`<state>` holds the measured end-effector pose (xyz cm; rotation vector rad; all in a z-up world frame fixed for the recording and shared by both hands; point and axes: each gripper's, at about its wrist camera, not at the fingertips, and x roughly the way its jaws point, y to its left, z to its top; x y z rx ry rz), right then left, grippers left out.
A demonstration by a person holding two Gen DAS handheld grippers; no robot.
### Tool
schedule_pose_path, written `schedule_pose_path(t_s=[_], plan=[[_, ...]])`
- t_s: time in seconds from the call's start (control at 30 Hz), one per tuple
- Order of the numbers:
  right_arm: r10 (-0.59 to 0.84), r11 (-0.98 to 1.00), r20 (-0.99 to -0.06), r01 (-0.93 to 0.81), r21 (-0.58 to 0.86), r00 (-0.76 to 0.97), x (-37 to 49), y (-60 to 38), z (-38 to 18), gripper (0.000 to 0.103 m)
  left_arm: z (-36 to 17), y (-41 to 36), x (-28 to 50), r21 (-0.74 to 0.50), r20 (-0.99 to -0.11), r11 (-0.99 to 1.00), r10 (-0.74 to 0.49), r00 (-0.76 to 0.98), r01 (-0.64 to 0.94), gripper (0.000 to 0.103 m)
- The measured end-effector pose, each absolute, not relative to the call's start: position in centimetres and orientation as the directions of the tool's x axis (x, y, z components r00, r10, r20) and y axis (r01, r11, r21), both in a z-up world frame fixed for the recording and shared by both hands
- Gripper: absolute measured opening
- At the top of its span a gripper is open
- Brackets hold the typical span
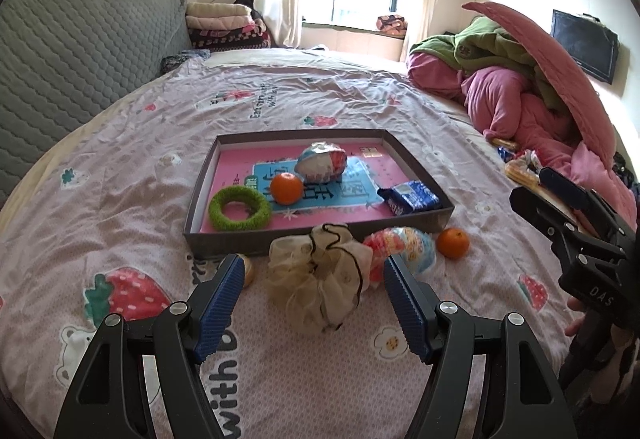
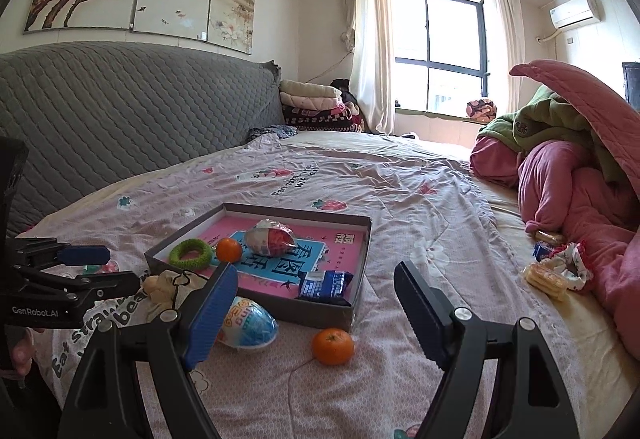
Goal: Organize objects
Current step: 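Withdraw both open tools from the box, then move the right tool to the orange on the sheet while the left tool approaches the beige mesh bag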
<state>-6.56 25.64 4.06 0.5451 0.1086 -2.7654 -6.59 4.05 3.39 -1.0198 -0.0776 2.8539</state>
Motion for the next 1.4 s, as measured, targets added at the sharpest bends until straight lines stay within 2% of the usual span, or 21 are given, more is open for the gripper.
schedule_pose_path(t_s=[0.3, 0.93, 1.4], plan=[[-0.273, -0.953, -0.411, 0.303, -0.007, -0.87, -5.7, 26.1, 3.0, 0.08, 2.4, 4.9, -5.7, -0.046, -0.639, -0.991, 0.125, -0.759, -0.124, 0.073], [-0.239, -0.964, -0.512, 0.264, 0.024, -0.825, -5.9, 26.6, 0.3, 0.08, -0.5, 5.1, -5.9, -0.07, -0.704, -0.987, 0.154, -0.693, -0.148, 0.073], [-0.187, -0.971, -0.605, 0.239, -0.005, -0.774, -7.2, 26.1, -1.9, 0.08, -2.3, 5.3, -6.4, -0.076, -0.72, -0.983, 0.17, -0.672, -0.167, 0.073]])
